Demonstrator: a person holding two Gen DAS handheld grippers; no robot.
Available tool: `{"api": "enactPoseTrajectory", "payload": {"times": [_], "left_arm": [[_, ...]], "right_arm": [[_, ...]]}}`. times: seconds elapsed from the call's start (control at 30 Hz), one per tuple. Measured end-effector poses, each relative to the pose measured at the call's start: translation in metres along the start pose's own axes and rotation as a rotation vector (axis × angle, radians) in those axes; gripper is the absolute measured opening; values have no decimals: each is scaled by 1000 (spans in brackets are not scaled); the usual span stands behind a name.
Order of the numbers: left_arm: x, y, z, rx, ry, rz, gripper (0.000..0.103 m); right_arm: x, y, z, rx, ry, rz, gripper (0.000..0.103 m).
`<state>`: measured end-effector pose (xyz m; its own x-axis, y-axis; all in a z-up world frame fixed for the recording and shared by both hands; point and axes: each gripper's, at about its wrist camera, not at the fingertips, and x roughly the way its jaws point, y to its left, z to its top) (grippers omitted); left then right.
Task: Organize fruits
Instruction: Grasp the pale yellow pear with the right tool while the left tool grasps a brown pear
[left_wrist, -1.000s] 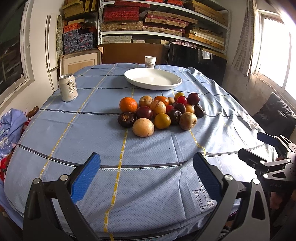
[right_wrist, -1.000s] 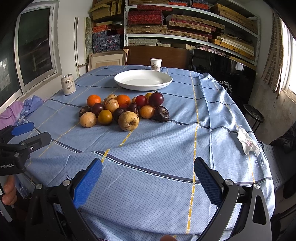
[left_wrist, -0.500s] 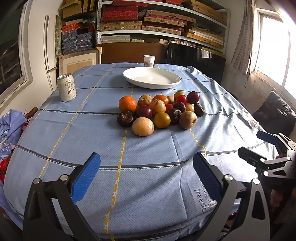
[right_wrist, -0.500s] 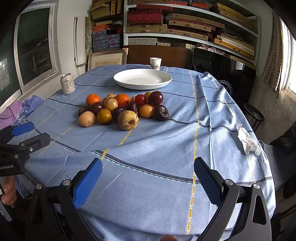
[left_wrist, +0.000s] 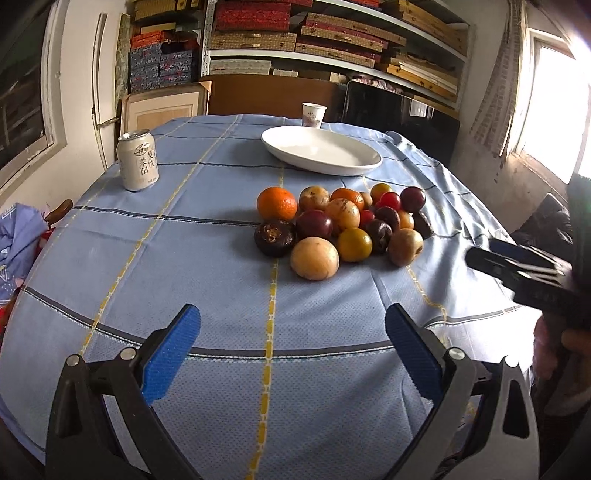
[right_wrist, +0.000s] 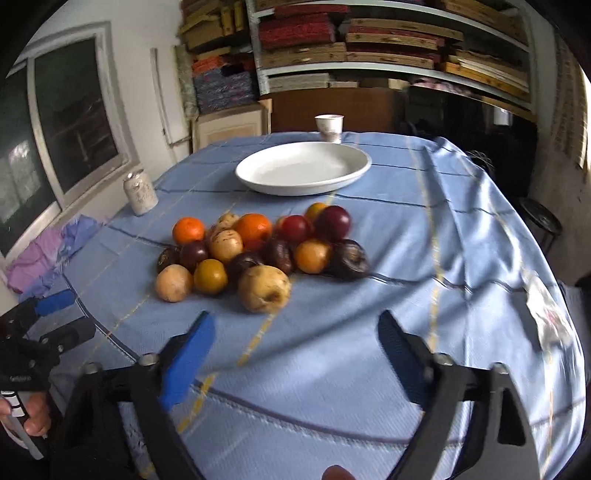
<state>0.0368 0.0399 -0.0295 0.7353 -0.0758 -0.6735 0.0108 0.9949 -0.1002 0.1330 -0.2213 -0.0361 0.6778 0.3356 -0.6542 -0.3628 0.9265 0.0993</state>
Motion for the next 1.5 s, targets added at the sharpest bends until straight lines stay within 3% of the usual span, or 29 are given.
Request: {"api": "enactPoseTrajectory", "payload": {"times": [0.13,0.2,0.5,0.63,0.83,1.0,1.07,1.1,1.23,1.37,1.5], "left_arm": [[2,-1,-3,20,-4,-8,98],[2,-1,-5,34,-12,-5,98],[8,6,0,42,-14,1,98],[13,8,4,41,-4,5,98],[27,7,18,49,22,5,98],[55,1,38,50,72,-9,98],[67,-2,43,50,99,-31,85],[72,-4,44,53,115,-41,73],[97,-12,48,54,187,-40,59],[110,-17,48,62,213,-31,58],[119,-17,52,57,233,-40,50]], "right_arm": [[25,14,8,-56,59,35,57],[37,19,9,-72,94,51,51],[67,21,23,-78,132,51,51],[77,17,26,-56,157,93,47],[67,-1,15,39,126,184,45],[48,-15,1,97,84,204,45],[44,-16,-7,96,77,198,45],[43,-17,-11,99,79,200,45],[40,-22,-16,107,59,224,46],[41,-26,-19,120,51,243,46],[40,-32,-21,148,47,271,46]]}}
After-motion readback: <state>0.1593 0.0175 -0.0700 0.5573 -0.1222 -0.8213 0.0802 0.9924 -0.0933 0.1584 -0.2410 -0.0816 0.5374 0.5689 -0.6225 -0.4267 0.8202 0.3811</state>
